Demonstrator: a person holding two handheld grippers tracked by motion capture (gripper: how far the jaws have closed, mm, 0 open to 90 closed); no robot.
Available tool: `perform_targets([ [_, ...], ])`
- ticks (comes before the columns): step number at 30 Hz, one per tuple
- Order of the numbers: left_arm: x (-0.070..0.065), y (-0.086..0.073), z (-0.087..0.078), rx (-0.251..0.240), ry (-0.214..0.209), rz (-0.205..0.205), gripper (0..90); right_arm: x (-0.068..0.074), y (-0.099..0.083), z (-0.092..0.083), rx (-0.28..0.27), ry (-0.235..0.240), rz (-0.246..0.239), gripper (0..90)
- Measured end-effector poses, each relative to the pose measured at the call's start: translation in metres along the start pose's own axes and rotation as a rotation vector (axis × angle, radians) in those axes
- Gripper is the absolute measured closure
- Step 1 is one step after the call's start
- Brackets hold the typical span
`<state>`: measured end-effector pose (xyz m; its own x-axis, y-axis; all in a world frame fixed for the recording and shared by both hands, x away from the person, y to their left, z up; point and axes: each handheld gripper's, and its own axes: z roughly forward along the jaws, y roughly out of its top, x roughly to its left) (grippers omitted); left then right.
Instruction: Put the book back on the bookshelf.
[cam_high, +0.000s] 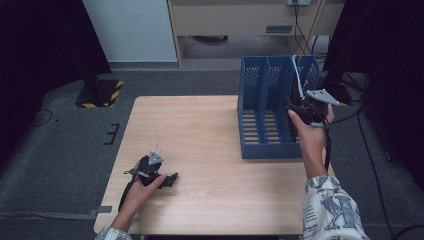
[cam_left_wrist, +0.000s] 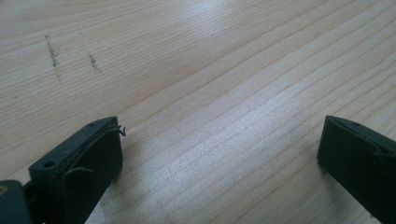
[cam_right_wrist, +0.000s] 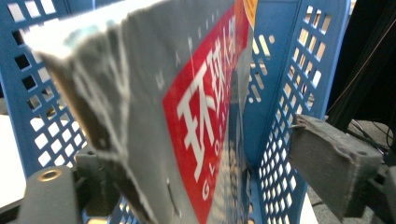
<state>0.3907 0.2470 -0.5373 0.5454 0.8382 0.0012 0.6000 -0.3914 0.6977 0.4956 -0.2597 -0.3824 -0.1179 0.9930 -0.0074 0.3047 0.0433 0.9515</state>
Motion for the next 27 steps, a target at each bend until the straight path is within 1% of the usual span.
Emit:
perform_targets([
  [1,0.000,0.000,0.000,0.000,0.000,0.000,0.0,0.000,-0.001,0.000,0.013,0.008,0.007,13.4],
  [3,0.000,0.000,0.000,0.000,0.000,0.000,0.0,0.000,-0.002,0.000,0.019,0.017,0.011,12.6],
  [4,0.000,0.000,0.000,0.000,0.000,0.000,0.0,0.001,-0.002,-0.001,0.010,0.021,0.016,12.2],
  [6,0.000,0.000,0.000,0.000,0.000,0.000,0.0,0.001,-0.004,-0.004,-0.018,0.016,0.018,11.3],
  [7,0.000,0.000,0.000,0.000,0.000,0.000,0.0,0.002,-0.005,-0.005,-0.010,0.020,0.011,9.3],
  [12,0.000,0.000,0.000,-0.001,0.001,0.000,0.0,0.001,-0.007,-0.009,-0.007,0.026,0.010,8.5],
  [15,0.000,0.000,0.000,0.000,0.001,0.000,0.0,0.001,-0.006,-0.016,-0.019,0.053,0.012,7.7],
  [21,0.000,0.000,0.000,0.000,0.001,-0.001,0.0,0.002,-0.005,-0.024,-0.022,0.073,0.008,6.9],
  [22,0.000,0.000,0.000,0.000,0.000,0.000,0.0,0.002,-0.005,-0.026,-0.021,0.077,0.001,6.9],
  [24,0.000,0.000,0.000,0.000,0.001,0.000,0.0,0.002,-0.006,-0.030,-0.025,0.077,-0.006,6.7],
  [27,0.000,0.000,0.000,0.000,0.001,0.000,0.0,0.002,-0.008,-0.033,-0.022,0.083,0.000,6.1],
])
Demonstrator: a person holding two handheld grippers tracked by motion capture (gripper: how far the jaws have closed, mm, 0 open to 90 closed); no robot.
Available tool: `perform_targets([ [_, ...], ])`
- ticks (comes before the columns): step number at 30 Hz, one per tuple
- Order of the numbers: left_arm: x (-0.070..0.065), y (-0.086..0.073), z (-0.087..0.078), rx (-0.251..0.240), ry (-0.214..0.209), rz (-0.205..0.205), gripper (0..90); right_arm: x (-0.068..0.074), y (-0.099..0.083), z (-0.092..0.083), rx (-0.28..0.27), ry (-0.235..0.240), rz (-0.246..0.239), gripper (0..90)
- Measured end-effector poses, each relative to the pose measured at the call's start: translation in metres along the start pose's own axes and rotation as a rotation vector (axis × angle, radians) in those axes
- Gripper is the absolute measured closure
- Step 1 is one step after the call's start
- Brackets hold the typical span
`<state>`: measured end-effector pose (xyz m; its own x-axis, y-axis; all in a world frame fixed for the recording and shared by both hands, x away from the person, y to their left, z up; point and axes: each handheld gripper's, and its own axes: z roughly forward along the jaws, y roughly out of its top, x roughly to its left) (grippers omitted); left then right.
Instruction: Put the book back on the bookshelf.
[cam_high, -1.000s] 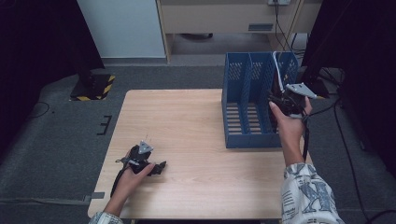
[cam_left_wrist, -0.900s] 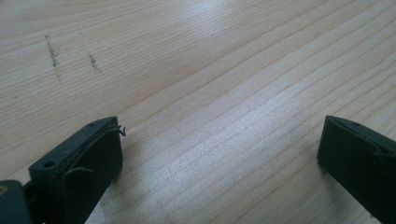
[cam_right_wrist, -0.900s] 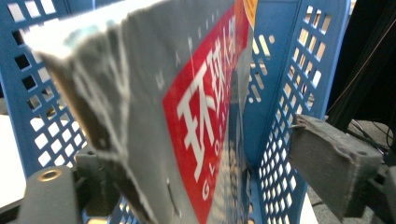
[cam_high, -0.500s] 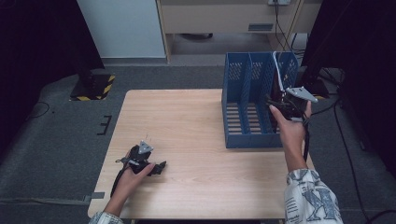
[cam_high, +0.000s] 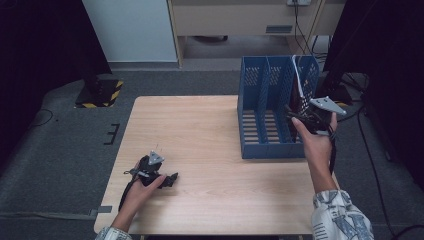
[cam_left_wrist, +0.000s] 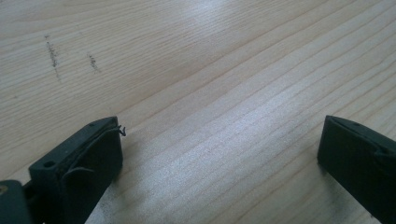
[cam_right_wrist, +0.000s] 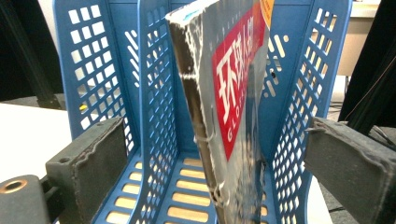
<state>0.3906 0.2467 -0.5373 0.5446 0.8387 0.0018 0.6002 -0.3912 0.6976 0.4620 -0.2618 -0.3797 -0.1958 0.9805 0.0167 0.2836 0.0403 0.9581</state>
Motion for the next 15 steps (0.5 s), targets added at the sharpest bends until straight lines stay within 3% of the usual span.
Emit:
perform_targets([
  [15,0.000,0.000,0.000,0.000,0.000,-0.001,0.0,0.003,-0.019,-0.021,0.028,0.027,-0.012,5.8],
])
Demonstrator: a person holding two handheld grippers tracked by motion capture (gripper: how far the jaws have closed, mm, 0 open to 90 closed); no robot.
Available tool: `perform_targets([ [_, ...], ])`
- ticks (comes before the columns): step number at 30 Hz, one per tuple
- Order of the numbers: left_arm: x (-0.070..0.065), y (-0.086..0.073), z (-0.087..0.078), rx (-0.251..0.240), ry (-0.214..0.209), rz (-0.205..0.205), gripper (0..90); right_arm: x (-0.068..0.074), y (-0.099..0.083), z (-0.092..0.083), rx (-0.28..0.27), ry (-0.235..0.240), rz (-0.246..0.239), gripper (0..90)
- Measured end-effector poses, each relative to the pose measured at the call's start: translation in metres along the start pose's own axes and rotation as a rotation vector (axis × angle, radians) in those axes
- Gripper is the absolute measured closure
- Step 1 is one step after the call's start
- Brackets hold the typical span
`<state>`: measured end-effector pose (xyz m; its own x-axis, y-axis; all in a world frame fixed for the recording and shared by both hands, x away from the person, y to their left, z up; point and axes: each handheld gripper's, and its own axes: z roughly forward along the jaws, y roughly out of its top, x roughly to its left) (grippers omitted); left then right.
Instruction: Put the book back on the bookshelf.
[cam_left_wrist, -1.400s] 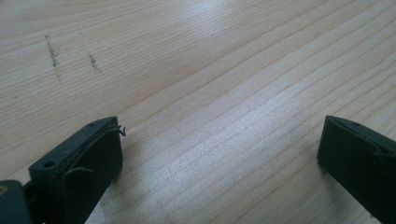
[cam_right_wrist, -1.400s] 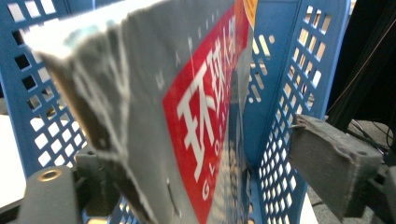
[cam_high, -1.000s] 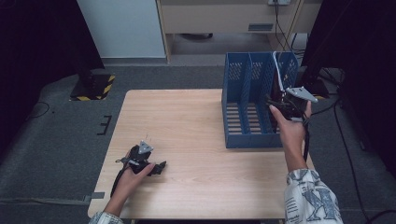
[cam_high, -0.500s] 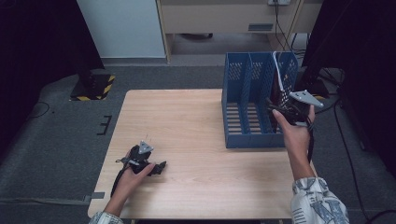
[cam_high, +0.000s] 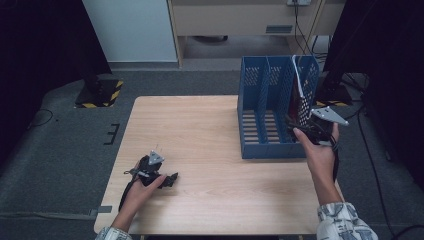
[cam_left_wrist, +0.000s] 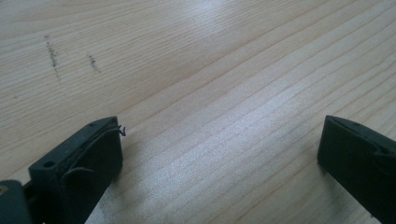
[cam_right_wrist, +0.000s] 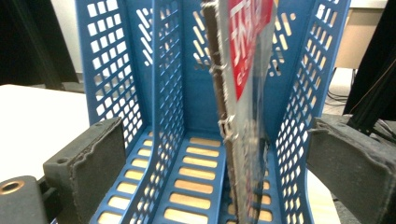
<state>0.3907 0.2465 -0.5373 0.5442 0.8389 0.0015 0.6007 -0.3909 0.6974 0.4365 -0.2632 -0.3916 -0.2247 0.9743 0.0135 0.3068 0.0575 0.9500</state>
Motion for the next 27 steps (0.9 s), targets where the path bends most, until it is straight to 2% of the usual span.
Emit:
perform_targets([
  [2,0.000,0.000,0.000,0.000,0.000,0.000,0.0,0.002,-0.002,-0.003,-0.004,0.023,0.013,5.7],
  [12,0.000,0.000,0.000,0.000,0.000,0.000,0.0,0.017,-0.016,-0.012,0.028,0.063,-0.011,6.4],
  [18,0.000,0.000,0.000,0.000,0.001,0.000,0.0,0.027,-0.021,-0.013,0.040,0.087,-0.021,9.7],
  [27,0.000,0.000,0.000,-0.001,0.003,0.000,0.0,0.040,-0.025,-0.014,0.066,0.123,-0.025,8.7],
])
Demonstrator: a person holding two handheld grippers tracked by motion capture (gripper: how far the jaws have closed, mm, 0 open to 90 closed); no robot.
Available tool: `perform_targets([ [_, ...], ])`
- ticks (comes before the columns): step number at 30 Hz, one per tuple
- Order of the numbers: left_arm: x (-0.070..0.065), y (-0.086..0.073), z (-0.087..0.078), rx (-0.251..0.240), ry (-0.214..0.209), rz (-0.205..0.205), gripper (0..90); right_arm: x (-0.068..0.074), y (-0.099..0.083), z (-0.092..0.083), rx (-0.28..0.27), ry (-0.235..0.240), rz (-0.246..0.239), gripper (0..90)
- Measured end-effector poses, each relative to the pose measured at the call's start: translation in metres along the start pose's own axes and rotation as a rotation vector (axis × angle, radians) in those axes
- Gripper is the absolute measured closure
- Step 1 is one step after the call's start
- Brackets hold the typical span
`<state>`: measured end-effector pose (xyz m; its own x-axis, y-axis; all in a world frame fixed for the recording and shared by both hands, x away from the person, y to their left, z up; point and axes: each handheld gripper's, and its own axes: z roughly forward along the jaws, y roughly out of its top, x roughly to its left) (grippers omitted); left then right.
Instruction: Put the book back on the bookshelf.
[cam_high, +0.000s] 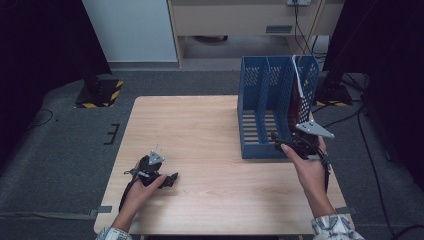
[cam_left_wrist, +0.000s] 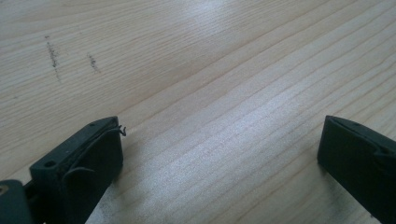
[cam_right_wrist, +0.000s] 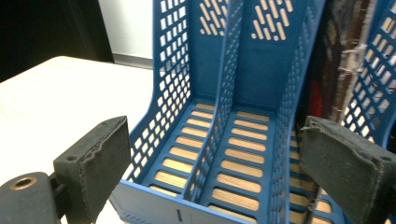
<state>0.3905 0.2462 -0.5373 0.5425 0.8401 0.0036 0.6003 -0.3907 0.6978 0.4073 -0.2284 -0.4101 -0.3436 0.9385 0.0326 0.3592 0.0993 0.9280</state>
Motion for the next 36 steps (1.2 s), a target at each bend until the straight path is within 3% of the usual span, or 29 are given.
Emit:
perform_targets([
  [13,0.000,0.000,0.000,0.000,0.003,-0.001,0.0,0.026,0.013,0.002,0.004,0.065,-0.017,6.1],
  [26,-0.001,0.000,0.000,0.000,0.001,-0.001,0.0,0.053,0.020,0.018,0.042,0.118,-0.029,5.1],
  [30,-0.001,0.000,0.000,0.001,-0.001,-0.002,0.0,0.066,0.024,0.024,0.055,0.147,-0.047,5.0],
  [36,-0.001,0.000,0.000,0.001,0.000,-0.002,0.0,0.075,0.029,0.029,0.058,0.156,-0.065,5.3],
])
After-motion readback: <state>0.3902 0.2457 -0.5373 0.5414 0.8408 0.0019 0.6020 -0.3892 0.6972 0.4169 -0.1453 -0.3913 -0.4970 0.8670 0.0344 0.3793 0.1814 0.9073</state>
